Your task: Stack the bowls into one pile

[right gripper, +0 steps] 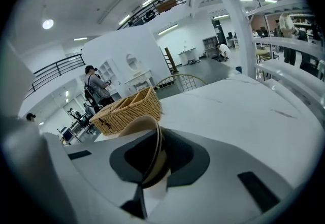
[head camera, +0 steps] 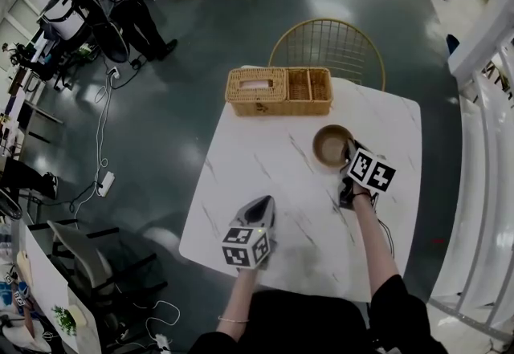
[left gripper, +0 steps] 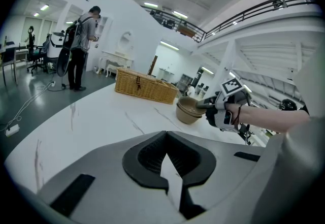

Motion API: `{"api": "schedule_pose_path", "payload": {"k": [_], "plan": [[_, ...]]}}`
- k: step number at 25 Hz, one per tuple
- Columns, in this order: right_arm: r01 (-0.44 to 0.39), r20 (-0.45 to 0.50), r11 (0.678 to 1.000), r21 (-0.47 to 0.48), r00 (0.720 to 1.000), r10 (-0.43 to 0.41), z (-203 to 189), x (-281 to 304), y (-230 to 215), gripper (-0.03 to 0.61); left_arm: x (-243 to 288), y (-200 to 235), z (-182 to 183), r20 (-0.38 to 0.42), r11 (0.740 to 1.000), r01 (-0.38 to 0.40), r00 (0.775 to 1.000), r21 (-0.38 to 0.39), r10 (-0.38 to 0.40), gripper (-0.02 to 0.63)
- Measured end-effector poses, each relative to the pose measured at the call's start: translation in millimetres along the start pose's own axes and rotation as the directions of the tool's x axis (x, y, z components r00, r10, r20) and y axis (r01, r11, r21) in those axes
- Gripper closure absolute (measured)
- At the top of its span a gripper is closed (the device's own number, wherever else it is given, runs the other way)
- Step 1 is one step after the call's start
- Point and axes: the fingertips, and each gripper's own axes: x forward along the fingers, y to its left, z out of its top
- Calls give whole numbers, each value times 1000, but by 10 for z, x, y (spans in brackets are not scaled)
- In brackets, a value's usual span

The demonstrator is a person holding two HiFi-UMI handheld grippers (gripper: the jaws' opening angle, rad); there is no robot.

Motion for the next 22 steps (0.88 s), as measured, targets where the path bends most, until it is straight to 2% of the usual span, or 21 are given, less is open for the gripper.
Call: {"api": "schedule_pose_path", "payload": {"k": [10,11,16,22], "plan": [[41,-14,986,-159,999,-44,-89,-9,46,539,-51,-2,0,3,1000,-3,1000,2,3,600],[41,-10,985,-166,999,-43,-89,-11,53,522,-56,0,3,4,1000,-3,1000,3,3,600],[39,18,987,-158,999,-37,-49,-36,47,492,-57,1,38,17,1000,-1,1000,9,1,600],[-26,84,993,-113,996,36,2,-205,99,494,-98,-12,131,46,1000,-2,999,25,1,600]]}}
